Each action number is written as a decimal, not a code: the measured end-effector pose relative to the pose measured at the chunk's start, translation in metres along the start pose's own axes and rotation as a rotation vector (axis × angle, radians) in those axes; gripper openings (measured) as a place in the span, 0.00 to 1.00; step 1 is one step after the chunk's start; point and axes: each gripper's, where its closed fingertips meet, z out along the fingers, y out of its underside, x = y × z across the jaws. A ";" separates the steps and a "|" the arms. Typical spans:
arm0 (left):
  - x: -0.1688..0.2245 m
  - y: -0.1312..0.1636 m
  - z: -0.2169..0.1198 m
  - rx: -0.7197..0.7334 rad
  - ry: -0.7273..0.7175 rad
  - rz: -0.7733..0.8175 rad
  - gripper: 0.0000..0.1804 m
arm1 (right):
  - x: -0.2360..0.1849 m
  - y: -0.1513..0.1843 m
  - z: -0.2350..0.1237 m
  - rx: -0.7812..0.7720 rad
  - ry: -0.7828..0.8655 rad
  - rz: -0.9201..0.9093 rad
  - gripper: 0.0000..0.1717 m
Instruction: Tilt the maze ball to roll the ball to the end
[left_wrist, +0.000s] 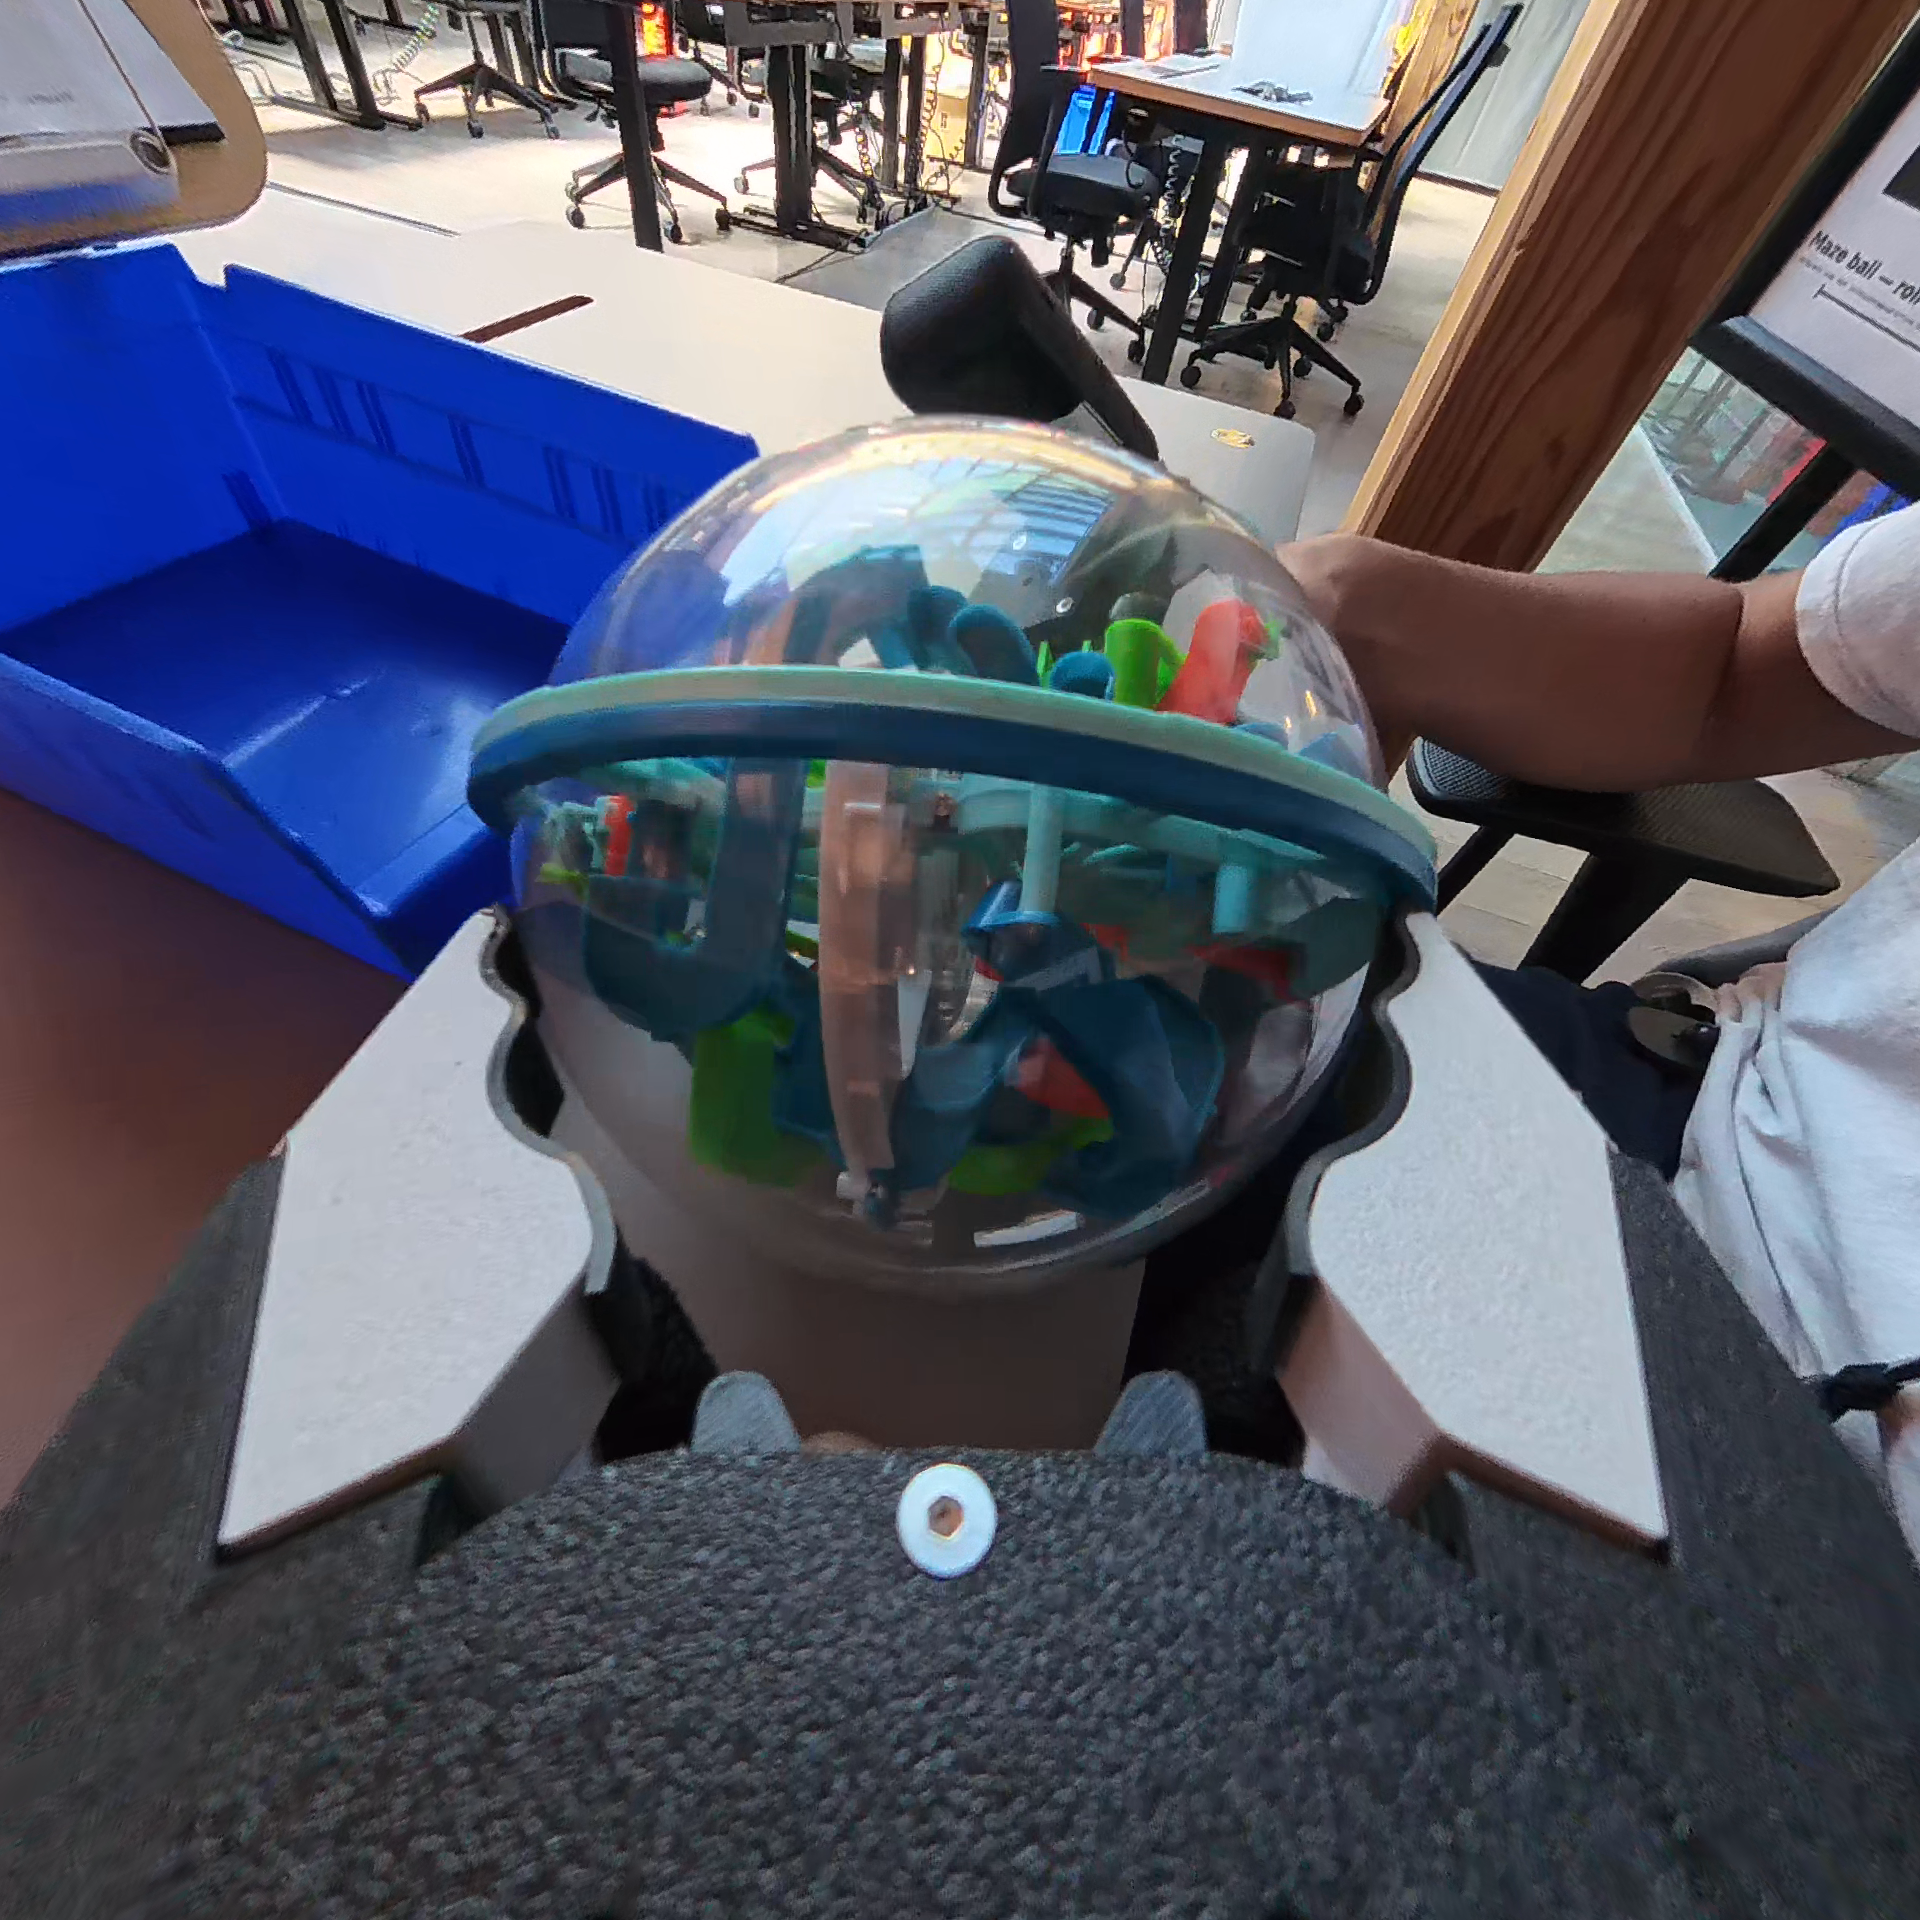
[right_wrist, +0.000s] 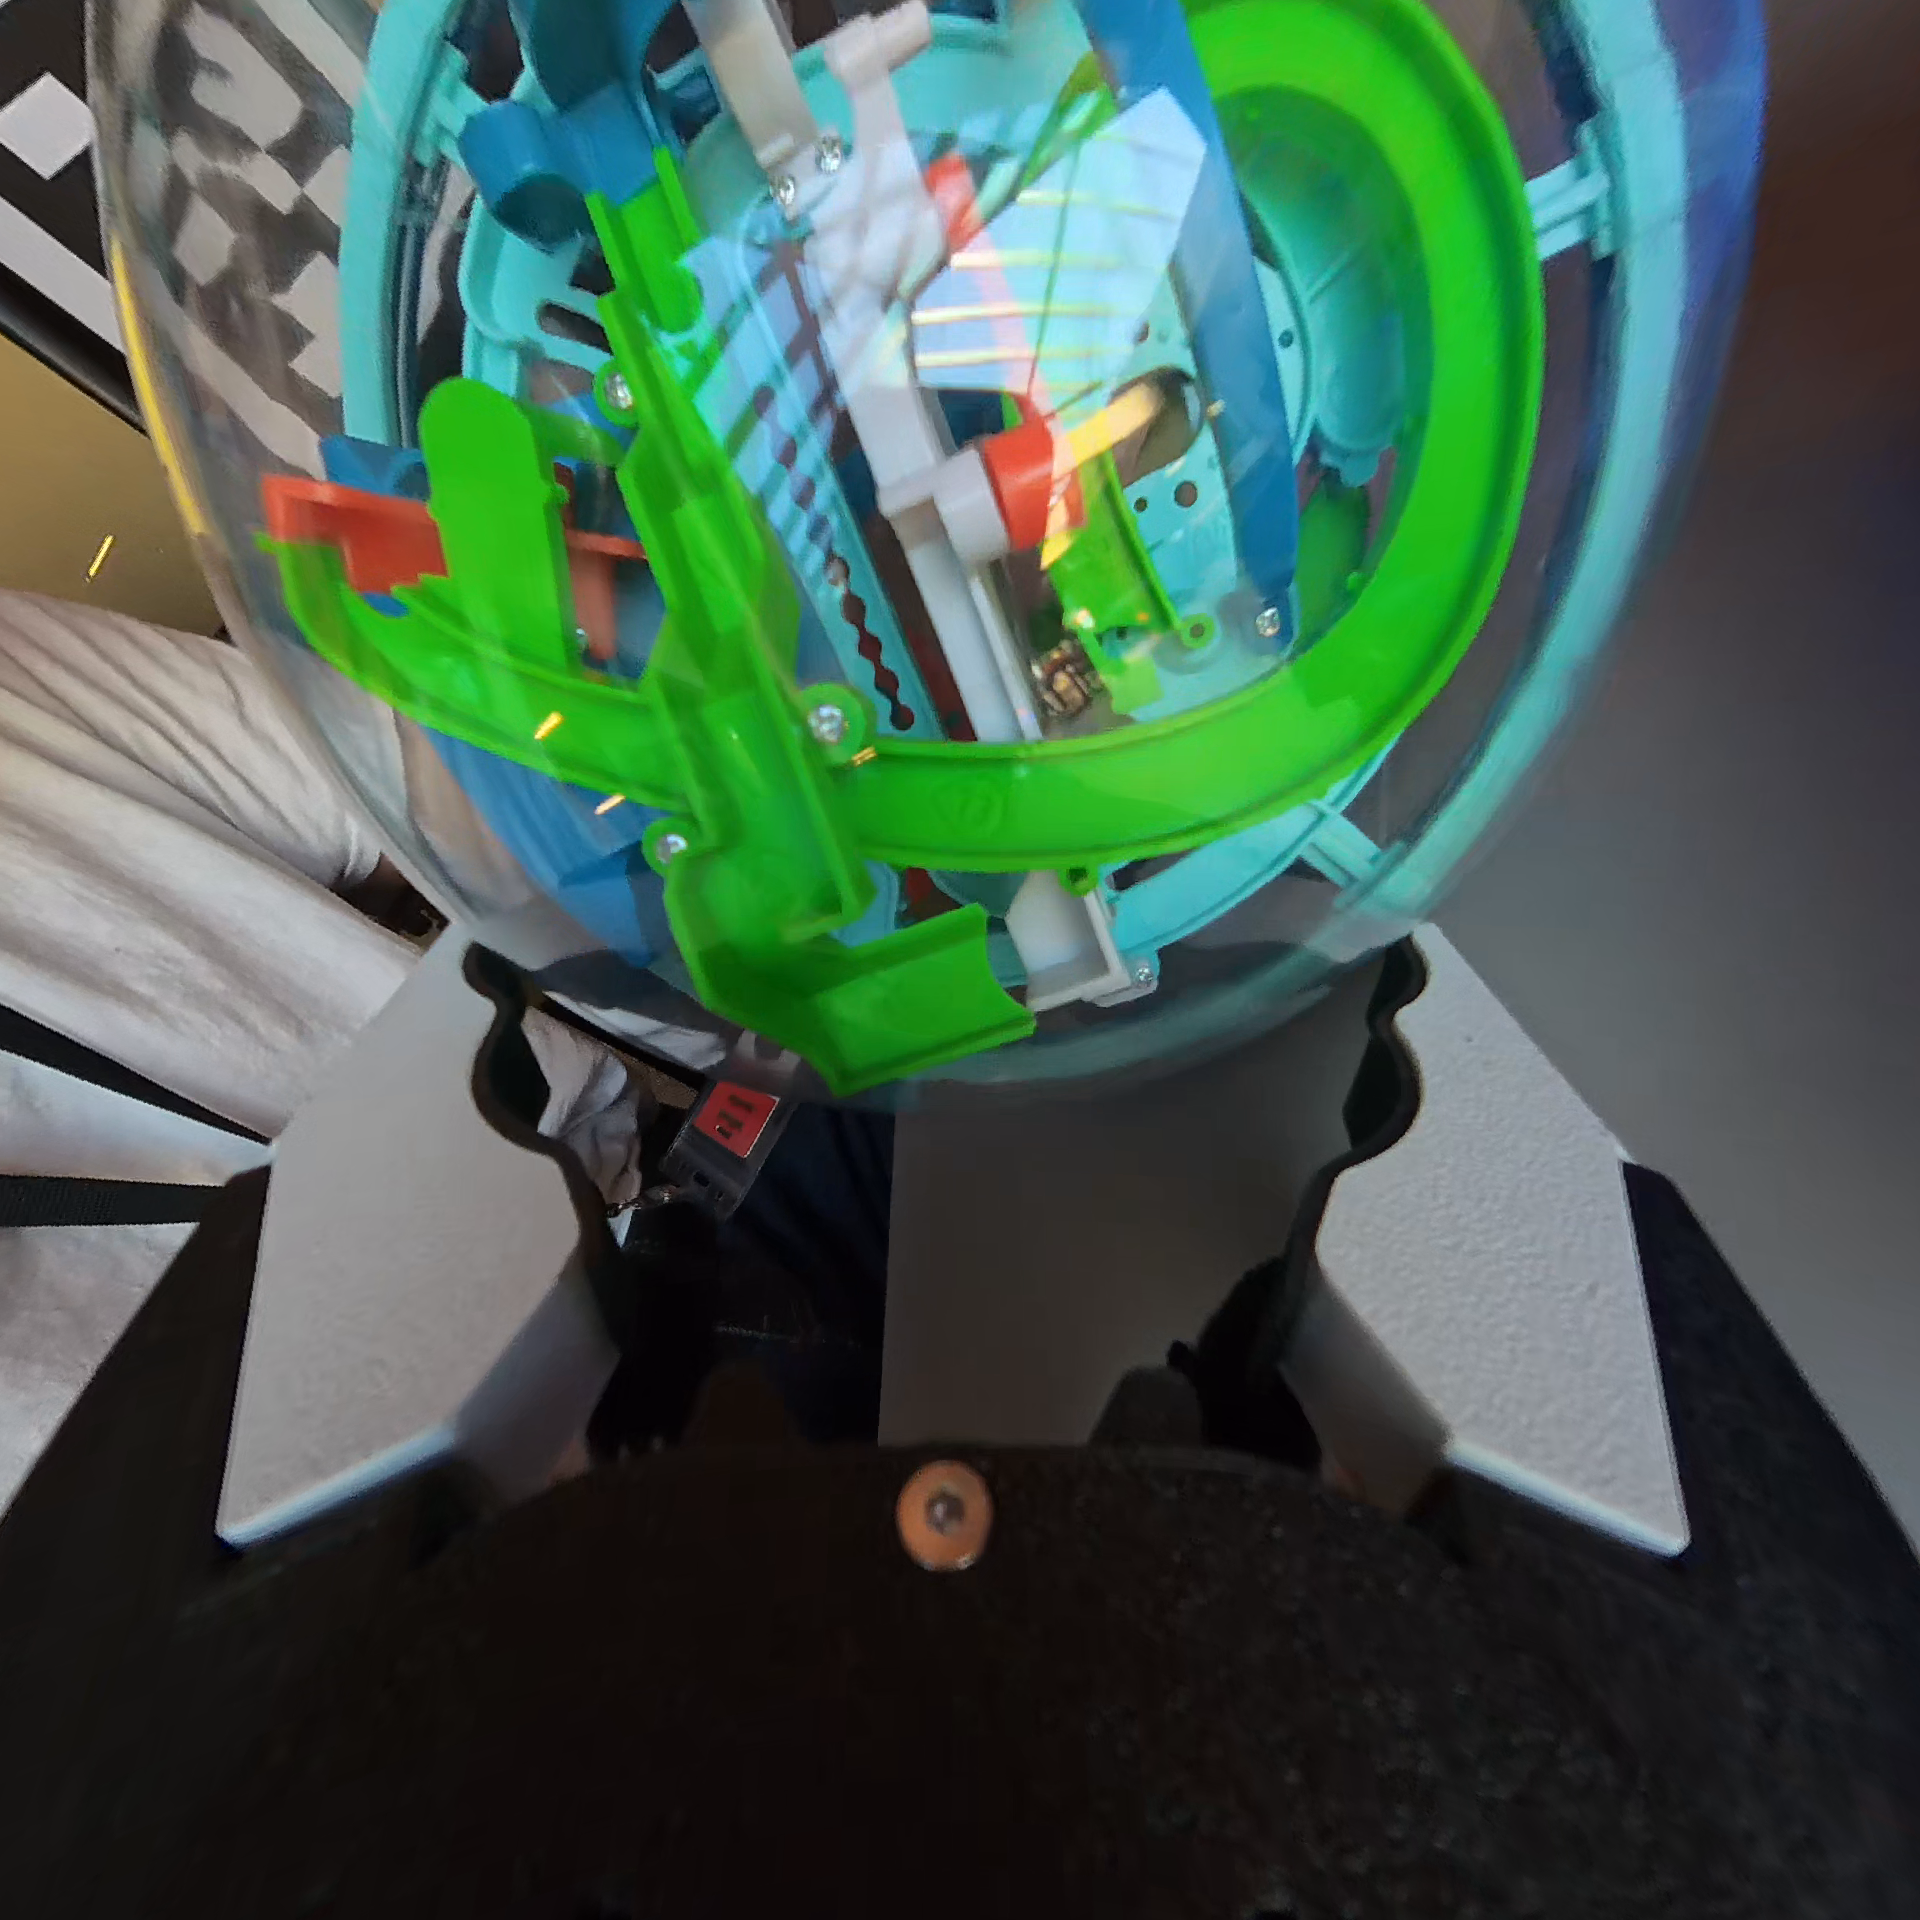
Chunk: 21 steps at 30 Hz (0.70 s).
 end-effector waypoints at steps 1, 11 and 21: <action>0.000 0.000 0.000 0.001 0.000 0.000 0.84 | 0.000 0.000 0.000 0.000 0.000 -0.001 0.90; 0.004 -0.004 0.001 0.010 0.021 0.035 0.84 | -0.003 0.006 0.003 -0.041 0.010 -0.016 0.90; 0.006 -0.007 0.003 0.001 0.051 0.100 0.83 | -0.005 0.024 -0.019 -0.193 0.042 -0.044 0.90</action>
